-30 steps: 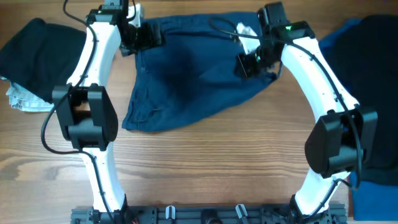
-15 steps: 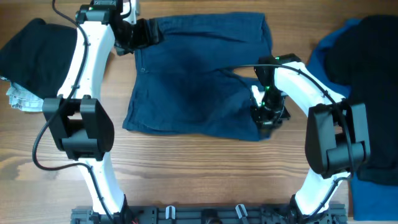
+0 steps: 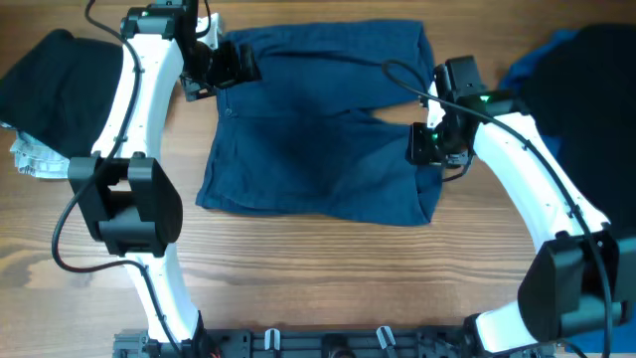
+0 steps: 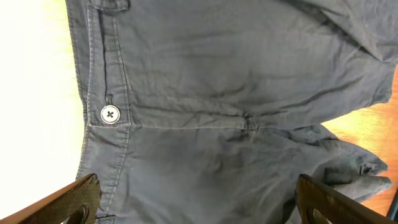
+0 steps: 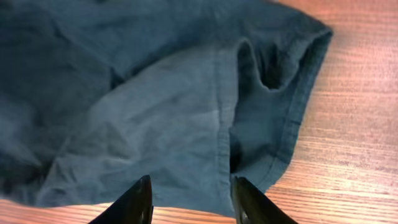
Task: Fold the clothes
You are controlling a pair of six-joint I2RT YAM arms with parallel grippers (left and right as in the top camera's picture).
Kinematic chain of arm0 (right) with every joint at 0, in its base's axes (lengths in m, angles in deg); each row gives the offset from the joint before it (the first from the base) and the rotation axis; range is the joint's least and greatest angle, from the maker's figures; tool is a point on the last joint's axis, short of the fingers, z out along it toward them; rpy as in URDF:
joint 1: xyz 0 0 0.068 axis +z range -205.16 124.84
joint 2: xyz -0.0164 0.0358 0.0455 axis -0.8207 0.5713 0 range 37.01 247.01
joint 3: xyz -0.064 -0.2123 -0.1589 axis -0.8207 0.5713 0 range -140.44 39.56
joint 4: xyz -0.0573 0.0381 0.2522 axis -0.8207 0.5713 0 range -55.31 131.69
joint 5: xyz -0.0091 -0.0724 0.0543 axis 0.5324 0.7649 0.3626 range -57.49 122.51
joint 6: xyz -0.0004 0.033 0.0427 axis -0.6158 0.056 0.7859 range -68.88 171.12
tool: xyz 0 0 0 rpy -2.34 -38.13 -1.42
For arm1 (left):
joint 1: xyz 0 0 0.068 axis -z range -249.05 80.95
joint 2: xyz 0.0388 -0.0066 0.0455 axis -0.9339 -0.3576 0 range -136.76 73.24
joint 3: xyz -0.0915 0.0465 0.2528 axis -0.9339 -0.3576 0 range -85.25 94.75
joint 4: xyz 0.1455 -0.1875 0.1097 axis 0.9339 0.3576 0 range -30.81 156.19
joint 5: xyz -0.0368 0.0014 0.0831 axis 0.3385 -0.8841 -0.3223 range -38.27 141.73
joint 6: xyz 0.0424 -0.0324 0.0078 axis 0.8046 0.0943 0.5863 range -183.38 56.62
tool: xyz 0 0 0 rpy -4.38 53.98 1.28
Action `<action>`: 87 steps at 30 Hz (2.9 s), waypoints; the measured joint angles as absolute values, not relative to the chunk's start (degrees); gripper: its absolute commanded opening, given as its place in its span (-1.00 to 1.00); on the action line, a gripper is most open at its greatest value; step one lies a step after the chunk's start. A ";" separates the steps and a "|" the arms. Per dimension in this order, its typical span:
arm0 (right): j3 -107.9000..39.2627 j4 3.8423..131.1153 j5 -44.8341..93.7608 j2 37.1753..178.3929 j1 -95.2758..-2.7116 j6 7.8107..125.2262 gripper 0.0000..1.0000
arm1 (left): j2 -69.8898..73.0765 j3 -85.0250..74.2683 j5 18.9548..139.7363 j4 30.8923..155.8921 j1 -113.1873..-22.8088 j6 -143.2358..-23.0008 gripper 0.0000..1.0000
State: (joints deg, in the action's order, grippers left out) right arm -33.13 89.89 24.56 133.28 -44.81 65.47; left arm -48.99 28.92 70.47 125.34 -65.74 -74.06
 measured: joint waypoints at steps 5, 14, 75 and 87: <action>-23.47 76.76 19.32 133.21 -49.38 67.22 -0.24 | -48.99 28.92 70.45 125.51 -65.74 -74.06 1.00; -14.31 61.79 14.92 133.21 -50.12 67.59 -0.04 | -48.99 28.92 70.45 125.47 -65.74 -74.04 0.99; -4.91 84.49 12.43 120.19 -50.12 62.65 -0.91 | -48.99 28.92 70.45 125.42 -65.71 -74.04 1.00; -19.05 92.28 15.86 119.79 -50.12 66.80 -0.32 | -48.99 28.92 70.47 125.73 -65.74 -74.04 1.00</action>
